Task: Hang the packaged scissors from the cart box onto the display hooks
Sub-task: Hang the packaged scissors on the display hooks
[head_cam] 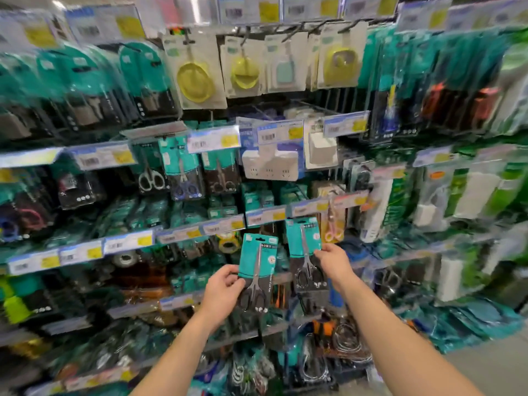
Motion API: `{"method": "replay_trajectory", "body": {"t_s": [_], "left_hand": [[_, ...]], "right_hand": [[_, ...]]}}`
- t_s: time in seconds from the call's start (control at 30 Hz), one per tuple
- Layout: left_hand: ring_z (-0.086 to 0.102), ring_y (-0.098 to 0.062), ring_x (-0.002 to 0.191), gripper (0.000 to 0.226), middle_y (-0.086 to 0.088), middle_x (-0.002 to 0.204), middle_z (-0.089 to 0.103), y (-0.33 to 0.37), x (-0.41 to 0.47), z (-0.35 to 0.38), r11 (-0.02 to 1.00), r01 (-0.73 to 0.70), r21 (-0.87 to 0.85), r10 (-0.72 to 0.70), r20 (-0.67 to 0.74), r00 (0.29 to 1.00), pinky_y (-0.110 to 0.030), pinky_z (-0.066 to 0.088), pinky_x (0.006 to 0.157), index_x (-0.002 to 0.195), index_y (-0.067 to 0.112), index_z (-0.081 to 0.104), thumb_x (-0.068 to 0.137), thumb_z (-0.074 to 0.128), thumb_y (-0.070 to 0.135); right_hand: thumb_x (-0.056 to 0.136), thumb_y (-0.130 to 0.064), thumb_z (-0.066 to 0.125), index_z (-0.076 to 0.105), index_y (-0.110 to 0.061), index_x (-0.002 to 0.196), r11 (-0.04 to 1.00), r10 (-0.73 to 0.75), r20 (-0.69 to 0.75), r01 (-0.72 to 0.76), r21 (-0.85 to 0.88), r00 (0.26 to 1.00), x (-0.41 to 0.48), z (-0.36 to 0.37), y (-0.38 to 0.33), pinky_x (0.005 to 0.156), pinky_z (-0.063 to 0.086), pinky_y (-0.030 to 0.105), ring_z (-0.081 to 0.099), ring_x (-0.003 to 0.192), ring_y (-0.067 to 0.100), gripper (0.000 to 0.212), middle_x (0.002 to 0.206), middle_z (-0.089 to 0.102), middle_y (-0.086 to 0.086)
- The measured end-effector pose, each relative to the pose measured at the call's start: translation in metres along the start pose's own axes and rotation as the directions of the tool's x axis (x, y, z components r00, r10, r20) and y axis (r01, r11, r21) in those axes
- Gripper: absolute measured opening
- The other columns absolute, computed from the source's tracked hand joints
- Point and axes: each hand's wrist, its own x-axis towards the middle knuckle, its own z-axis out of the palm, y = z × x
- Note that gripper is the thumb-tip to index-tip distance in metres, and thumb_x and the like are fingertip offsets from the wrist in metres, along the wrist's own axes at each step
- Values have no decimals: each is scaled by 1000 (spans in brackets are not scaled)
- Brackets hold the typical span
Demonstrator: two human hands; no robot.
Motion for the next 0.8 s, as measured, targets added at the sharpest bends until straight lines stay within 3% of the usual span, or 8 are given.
{"method": "replay_trajectory", "body": {"t_s": [0.07,0.2,0.3,0.4,0.57,0.7,0.8], "left_hand": [[74,-8,81,22,0,89,79,5,-3,13,1000,20,1,-20,-12,1000,-11,50,61,104,19,66,97,62,-1],[74,-6,78,20,-2,92,79,16,-8,31,998,55,-4,-55,-51,997,-11,50,60,104,20,65,98,60,1],[73,-3,74,20,-3,93,79,24,-9,41,998,60,-7,-60,-84,995,-11,49,58,104,20,64,99,60,2],[72,-1,69,18,-2,90,79,26,-6,48,997,70,-15,-71,-106,992,-12,49,58,109,17,64,99,60,3],[75,-9,91,20,6,96,80,27,-1,59,997,69,-18,-70,-49,996,-34,59,89,114,17,65,99,59,4],[74,-7,84,20,6,95,80,30,0,67,997,81,-16,-82,-62,995,-25,57,76,113,20,66,99,59,6],[68,-5,66,20,5,92,80,29,-1,71,997,80,-5,-80,-70,994,-19,47,59,110,22,66,100,59,7]], "right_hand": [[98,-14,58,66,-7,122,1000,-14,39,14,-7,999,7,-11,-5,78,46,34,67,100,29,26,115,72,12],[101,-14,55,65,-14,112,996,-78,136,82,-25,988,12,-25,-10,99,49,43,63,100,21,15,108,69,7],[101,-20,58,66,-17,115,991,-130,201,130,13,971,24,-27,-9,95,50,38,66,101,15,17,115,71,2],[103,-17,55,61,-18,115,986,-162,216,149,75,963,26,-29,-14,90,48,29,62,97,8,13,110,67,-6],[105,-13,53,53,-7,136,978,-187,189,164,129,964,33,-35,-17,97,38,25,48,111,13,32,117,52,-1],[104,-14,55,49,-2,143,976,-195,212,168,139,958,43,-35,-13,98,38,25,49,114,13,41,126,56,5],[103,-14,55,53,-3,138,975,-204,211,180,128,956,44,-35,-13,96,40,26,53,108,15,36,113,57,0]]}}
